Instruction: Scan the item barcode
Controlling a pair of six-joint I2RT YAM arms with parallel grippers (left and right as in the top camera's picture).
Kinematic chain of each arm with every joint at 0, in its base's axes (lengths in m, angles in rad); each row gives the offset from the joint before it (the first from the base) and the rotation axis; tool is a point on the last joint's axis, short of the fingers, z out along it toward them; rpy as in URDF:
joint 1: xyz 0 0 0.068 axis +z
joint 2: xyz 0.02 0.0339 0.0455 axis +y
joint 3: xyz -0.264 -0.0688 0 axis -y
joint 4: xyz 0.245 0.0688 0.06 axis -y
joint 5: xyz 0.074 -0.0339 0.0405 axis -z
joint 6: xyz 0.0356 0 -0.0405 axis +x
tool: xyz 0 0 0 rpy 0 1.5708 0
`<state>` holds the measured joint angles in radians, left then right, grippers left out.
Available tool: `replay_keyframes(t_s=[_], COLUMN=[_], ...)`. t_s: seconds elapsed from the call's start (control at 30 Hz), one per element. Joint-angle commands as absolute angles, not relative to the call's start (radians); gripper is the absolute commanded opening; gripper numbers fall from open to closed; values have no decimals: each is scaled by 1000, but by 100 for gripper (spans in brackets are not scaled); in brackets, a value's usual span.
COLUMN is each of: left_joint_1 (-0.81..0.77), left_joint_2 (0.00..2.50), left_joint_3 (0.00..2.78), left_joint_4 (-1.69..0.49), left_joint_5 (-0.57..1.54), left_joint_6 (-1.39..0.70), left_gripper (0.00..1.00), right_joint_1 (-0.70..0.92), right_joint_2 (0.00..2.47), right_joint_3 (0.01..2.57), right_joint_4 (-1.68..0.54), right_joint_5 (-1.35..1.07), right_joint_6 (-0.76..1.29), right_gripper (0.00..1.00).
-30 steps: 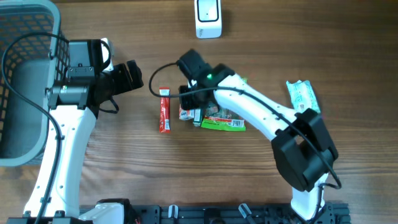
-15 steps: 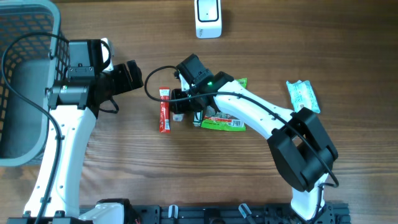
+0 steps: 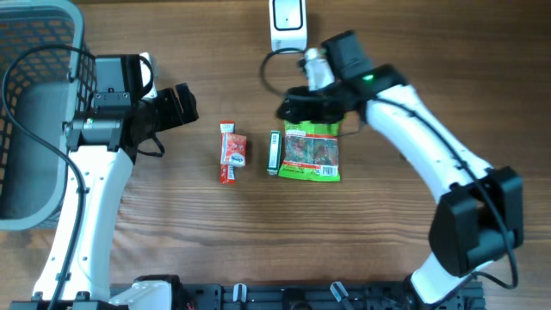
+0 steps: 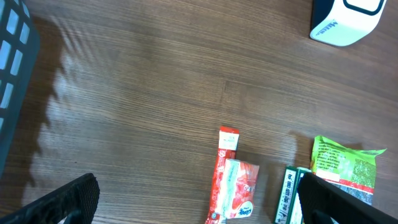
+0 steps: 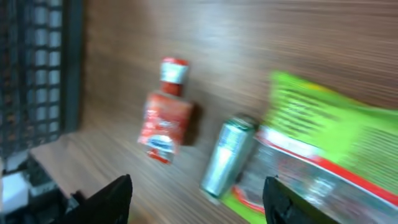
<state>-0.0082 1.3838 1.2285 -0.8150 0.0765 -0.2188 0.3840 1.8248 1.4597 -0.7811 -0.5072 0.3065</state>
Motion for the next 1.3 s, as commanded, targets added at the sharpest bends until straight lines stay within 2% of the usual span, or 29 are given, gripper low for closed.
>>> replay_keyframes(t_s=[0.0,0.53,0.87,1.03,1.17,1.2,1.23,1.27], left_joint_1=[-8,-8,-8,-30,-154,-194,-237,-279], left_joint_2=[1388,1388,1388,1400,1458,1482,1511,1539], left_joint_3=[1223,1223,1223,1216,1209,1209,1209,1209], left_joint_4=[-813,-813,-747,-657,-629,-613,-593,-571], left_joint_5=[88,88,102,428,481,481,476,464], left_joint_6=[-206,-206,-279,-349,-414,-417,-429,-453], left_gripper=[100,100,100,100,100,72,32,18], right_joint_1=[325,295,174,154,150,148,146,144], right_joint_2=[1847,1949,1949,1949,1949,1949,1949,1949], right_joint_3=[1453,1304,1304,1304,1304,1304,1304,1304], right_joint_4=[-834,-696,-713,-723,-728,-727,-726,-723], right_joint_5=[-404,-210,-369,-422,-456,-480,-503,-521], right_joint_6=[237,236,198,130,135,134,134,134], right_gripper=[68,67,68,69,71,72,72,72])
